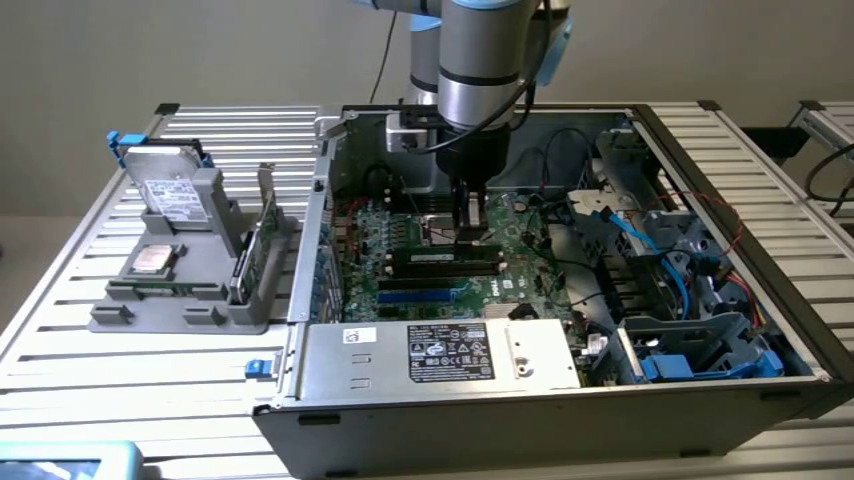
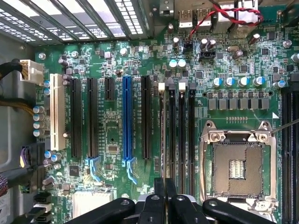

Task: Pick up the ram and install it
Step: 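Insert the ram into the slot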

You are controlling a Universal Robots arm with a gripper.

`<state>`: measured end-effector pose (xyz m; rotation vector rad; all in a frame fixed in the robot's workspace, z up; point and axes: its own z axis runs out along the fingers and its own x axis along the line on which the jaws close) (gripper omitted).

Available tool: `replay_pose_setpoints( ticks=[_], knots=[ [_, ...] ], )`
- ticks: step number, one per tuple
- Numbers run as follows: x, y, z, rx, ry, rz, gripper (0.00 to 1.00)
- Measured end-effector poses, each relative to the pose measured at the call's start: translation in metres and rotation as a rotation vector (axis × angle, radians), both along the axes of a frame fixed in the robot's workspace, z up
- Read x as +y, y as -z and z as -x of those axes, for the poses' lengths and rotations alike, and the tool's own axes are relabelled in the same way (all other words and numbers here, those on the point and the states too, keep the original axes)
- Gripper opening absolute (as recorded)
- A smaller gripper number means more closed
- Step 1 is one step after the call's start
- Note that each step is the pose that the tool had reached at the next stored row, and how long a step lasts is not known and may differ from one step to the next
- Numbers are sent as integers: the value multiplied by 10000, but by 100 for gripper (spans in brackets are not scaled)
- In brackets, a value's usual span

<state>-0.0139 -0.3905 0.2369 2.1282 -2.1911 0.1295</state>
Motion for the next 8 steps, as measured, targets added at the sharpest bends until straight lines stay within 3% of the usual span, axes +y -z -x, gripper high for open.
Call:
replay_pose_setpoints(
  ticks=[8],
  knots=[
    [0, 6, -4, 7, -70, -1, 13]
  ],
)
